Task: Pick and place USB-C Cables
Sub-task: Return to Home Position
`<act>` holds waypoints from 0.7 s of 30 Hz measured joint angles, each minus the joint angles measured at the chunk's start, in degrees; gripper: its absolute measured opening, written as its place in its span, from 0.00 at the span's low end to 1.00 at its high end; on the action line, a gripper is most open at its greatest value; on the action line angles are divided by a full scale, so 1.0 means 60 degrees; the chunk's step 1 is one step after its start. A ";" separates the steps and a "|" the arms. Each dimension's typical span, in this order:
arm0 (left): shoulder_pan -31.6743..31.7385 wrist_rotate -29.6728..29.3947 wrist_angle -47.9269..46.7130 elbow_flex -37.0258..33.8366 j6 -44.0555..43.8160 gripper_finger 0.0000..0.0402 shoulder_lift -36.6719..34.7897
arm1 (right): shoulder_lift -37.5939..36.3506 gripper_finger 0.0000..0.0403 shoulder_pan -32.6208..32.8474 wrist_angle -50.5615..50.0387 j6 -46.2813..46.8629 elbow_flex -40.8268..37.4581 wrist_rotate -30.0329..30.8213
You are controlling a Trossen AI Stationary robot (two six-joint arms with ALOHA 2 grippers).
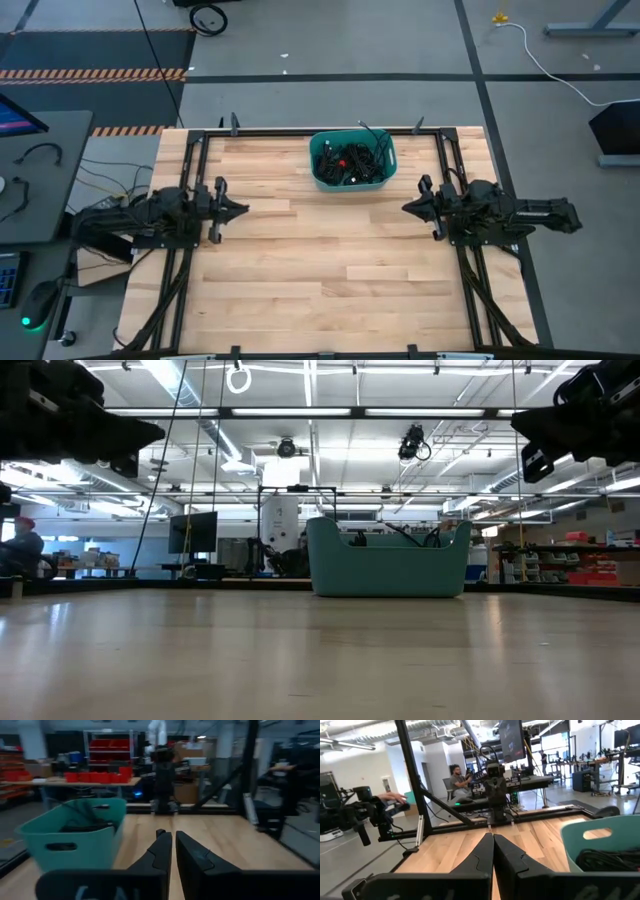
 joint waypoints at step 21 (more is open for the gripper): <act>-0.1099 0.0011 0.0062 -0.0004 0.0000 0.08 0.0045 | 0.0022 0.03 -0.0235 0.0162 0.0000 0.0000 0.0007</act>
